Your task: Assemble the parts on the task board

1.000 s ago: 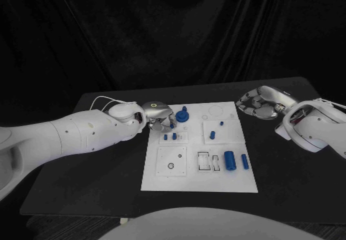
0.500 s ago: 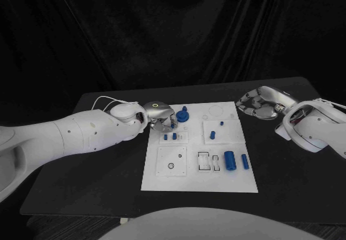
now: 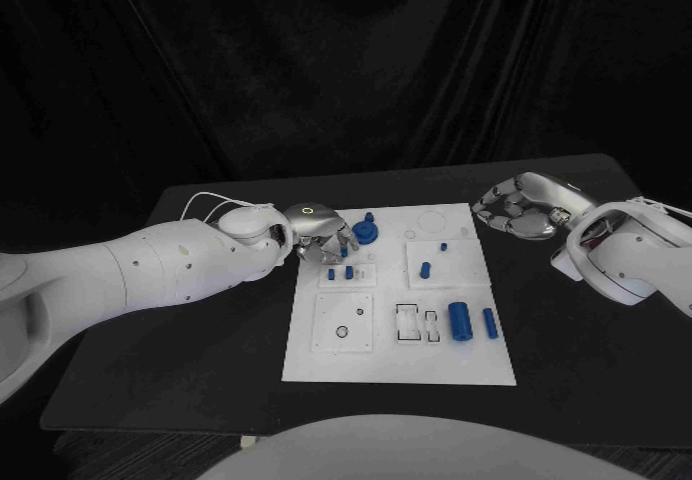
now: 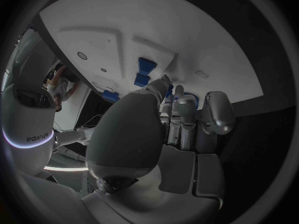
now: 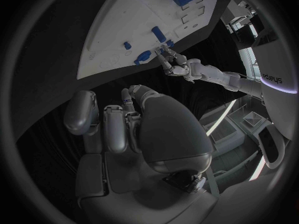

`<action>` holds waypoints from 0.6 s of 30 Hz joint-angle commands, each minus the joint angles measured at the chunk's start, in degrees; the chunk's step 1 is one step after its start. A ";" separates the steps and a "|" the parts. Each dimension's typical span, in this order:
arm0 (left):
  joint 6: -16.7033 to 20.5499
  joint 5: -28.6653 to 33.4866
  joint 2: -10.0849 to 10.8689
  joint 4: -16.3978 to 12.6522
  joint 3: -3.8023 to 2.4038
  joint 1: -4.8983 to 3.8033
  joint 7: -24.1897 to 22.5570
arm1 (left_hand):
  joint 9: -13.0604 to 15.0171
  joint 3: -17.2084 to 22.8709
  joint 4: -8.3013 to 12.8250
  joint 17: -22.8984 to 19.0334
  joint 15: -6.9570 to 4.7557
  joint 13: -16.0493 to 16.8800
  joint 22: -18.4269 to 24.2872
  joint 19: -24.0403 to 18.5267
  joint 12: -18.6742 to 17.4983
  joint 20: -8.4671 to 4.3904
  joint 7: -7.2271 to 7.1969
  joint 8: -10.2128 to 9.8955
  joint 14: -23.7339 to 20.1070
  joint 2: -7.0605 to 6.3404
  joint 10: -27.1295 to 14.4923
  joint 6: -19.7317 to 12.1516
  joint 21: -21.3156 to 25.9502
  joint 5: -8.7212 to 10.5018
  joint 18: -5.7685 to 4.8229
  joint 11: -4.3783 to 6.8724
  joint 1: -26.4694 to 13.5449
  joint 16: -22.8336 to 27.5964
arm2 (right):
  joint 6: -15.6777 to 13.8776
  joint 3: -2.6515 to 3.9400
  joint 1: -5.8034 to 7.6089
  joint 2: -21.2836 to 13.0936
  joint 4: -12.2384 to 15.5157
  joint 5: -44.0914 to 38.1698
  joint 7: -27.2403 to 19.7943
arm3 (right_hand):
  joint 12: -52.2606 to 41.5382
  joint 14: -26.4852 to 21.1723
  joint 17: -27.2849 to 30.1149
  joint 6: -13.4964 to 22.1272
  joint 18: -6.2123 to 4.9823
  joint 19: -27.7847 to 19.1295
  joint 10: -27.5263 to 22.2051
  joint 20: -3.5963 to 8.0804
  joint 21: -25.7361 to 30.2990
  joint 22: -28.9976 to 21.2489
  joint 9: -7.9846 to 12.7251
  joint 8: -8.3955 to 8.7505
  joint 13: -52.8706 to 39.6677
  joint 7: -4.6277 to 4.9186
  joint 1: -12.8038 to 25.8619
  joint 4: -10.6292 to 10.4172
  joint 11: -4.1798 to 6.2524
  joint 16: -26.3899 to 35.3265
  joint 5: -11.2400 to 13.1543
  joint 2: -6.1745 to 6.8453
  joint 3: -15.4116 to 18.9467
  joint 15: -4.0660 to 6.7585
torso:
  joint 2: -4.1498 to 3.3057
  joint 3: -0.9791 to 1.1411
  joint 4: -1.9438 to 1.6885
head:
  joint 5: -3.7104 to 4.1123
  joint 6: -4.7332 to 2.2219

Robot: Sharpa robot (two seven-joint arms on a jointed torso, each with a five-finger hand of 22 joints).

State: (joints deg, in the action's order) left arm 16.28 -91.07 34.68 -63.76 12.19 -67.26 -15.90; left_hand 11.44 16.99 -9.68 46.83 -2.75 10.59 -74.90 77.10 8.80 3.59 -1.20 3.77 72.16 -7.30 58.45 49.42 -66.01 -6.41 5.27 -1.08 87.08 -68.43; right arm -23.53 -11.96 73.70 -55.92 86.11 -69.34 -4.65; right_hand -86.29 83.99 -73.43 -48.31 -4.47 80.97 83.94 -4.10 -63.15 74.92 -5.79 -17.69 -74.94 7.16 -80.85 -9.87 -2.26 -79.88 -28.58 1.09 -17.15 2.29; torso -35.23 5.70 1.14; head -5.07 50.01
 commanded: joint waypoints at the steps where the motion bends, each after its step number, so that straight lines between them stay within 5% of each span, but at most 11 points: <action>1: 1.71 -0.19 0.40 0.10 -0.04 0.10 0.45 | -0.96 -0.91 -1.26 0.08 0.50 0.21 -8.46 -0.06 -0.51 0.57 -1.42 -0.22 0.05 -0.84 -0.69 -3.99 0.39 2.49 -0.36 -0.30 -0.90 0.27 | -0.05 0.05 -0.13 -0.19 0.15 -0.08 0.80 | 0.35 2.52 -0.05 -0.13 -1.03 -0.30 0.46 0.01 0.33 7.21 -0.03 -0.13 -5.67 0.11 0.60 0.17 -0.03 0.15 -0.29 -0.17 -0.16 -0.31 | 0.01 -0.01 -0.02 | 0.23 -0.01; 5: 5.84 -0.19 1.36 0.26 -0.04 0.09 -0.01 | -1.71 -3.35 -3.08 0.13 0.71 0.48 -8.47 0.02 -1.03 0.73 -2.30 -0.25 0.10 -1.76 -2.08 -6.72 0.52 3.62 -0.36 -0.68 -2.55 0.31 | -1.07 0.05 -0.11 -0.36 0.18 -0.08 -0.42 | 1.01 2.53 -0.01 -0.17 -1.01 -0.22 -0.07 0.02 0.42 7.22 -0.03 -0.13 -4.61 0.08 1.47 -0.29 0.01 0.18 0.01 0.38 0.26 -0.29 | 0.00 -0.02 -0.04 | 0.26 -0.01; 6: 6.97 -0.19 1.63 0.33 -0.05 0.09 -0.29 | -2.28 -6.08 -5.01 -1.02 1.06 -0.14 -8.24 -0.49 -2.97 0.91 -3.05 -0.16 -0.60 -2.66 -6.12 -8.81 1.41 3.68 -0.27 -1.28 -3.76 1.12 | -1.53 0.05 -0.10 -0.39 0.22 -0.08 -0.79 | 1.26 2.56 -0.07 -0.23 -1.00 -0.18 -0.21 0.00 0.48 7.23 -0.01 -0.10 -4.22 0.07 2.78 -1.27 -0.01 0.15 0.79 0.83 0.92 -0.33 | 0.00 -0.03 -0.05 | 0.35 -0.01; 9: 10.83 -0.19 2.79 0.48 -0.06 0.05 -1.26 | -3.08 -8.92 -7.00 -5.01 1.33 -0.62 -7.46 -2.11 -4.29 1.16 -3.89 -0.18 -2.87 -2.74 -9.01 -11.62 4.41 3.69 0.23 -1.48 -3.90 4.02 | -3.10 0.06 0.02 -0.55 0.48 -0.08 -2.03 | 1.79 2.73 -0.58 -0.15 -0.93 0.05 -0.63 0.00 0.17 7.35 0.10 0.10 -3.31 -0.07 5.80 -3.80 0.09 -0.20 1.90 1.45 2.27 -0.28 | 0.00 -0.11 0.00 | 0.43 -0.01; 12: 14.46 -0.14 4.60 0.15 -0.06 -0.22 -1.88 | -3.27 -13.04 -7.43 -14.46 1.89 -1.85 -4.44 -8.30 -5.13 1.68 -3.88 0.06 -9.66 -3.60 -13.95 -11.53 15.21 3.53 1.86 -1.76 -6.22 12.15 | -4.51 0.06 0.60 -0.58 0.84 -0.08 -3.39 | 4.66 3.10 -1.49 -0.26 -0.69 0.79 -3.17 0.28 -1.08 7.79 0.22 0.31 1.39 -0.45 8.27 -6.46 0.49 -0.84 4.18 1.86 3.29 0.07 | 0.00 -0.24 0.02 | 0.44 -0.01; 16: 17.84 7.26 7.45 -1.47 -0.07 -1.12 -6.29 | -2.96 -14.17 -7.39 -16.88 2.95 -2.32 2.48 -22.80 -4.64 2.71 -2.88 0.50 -17.54 -4.14 -16.97 -8.97 37.42 3.56 4.29 -0.18 -10.47 19.25 | -4.96 0.07 2.02 -0.22 1.08 -0.08 -5.40 | 11.78 3.00 -1.09 -0.87 -0.72 0.79 -8.57 0.43 -0.50 7.78 0.26 0.33 10.97 -0.59 9.75 -6.75 0.59 -0.55 5.91 2.04 3.75 0.17 | 0.02 -0.40 0.06 | 0.76 -0.01; 17: 18.38 11.31 8.41 -2.37 -0.07 -1.37 -8.28 | -2.35 -13.73 -6.98 -18.48 4.04 -2.06 3.14 -24.65 -3.93 3.08 -1.96 1.96 -22.93 -3.28 -16.36 -5.98 39.02 3.06 3.95 0.24 -11.81 23.51 | -4.89 0.07 2.52 0.01 1.07 -0.08 -5.98 | 14.29 2.86 -0.73 -1.31 -0.80 0.63 -10.44 0.41 -0.01 7.69 0.26 0.38 13.89 -0.65 10.98 -6.85 0.63 -0.29 7.02 1.96 4.11 0.15 | 0.02 -0.39 0.02 | 0.93 -0.01; 18: 18.69 17.18 9.75 -3.85 -0.07 -1.67 -10.73 | -1.79 -13.43 -7.05 -21.01 5.90 -1.29 4.50 -27.38 -1.53 4.13 1.40 3.44 -25.72 -1.14 -14.56 -1.73 42.23 2.60 3.25 1.11 -16.22 29.51 | -4.71 0.07 3.21 0.40 1.03 -0.08 -6.67 | 18.53 2.79 -0.58 -1.84 -0.80 0.59 -13.86 0.41 0.13 7.71 0.21 0.57 19.07 -0.74 12.02 -6.82 0.60 -0.18 8.34 1.96 4.42 0.16 | 0.02 -0.38 0.02 | 1.09 -0.01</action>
State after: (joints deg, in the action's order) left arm 29.37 -86.59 43.79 -66.42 12.20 -68.55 -18.94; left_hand 9.41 3.34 -16.81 27.10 2.19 8.89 -71.16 51.40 6.23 7.16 -1.14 6.52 48.34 -9.30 43.14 45.80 -25.78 -3.96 8.89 -0.32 72.88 -42.07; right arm -26.08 -11.98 76.26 -55.88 87.00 -69.34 -7.94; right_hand -69.79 83.99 -74.15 -49.78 -4.47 81.39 71.65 -3.68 -63.25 74.91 -5.57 -17.36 -58.20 6.49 -69.44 -16.75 -1.68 -80.30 -20.94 3.14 -13.07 2.29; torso -35.22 5.41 1.15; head -4.24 50.01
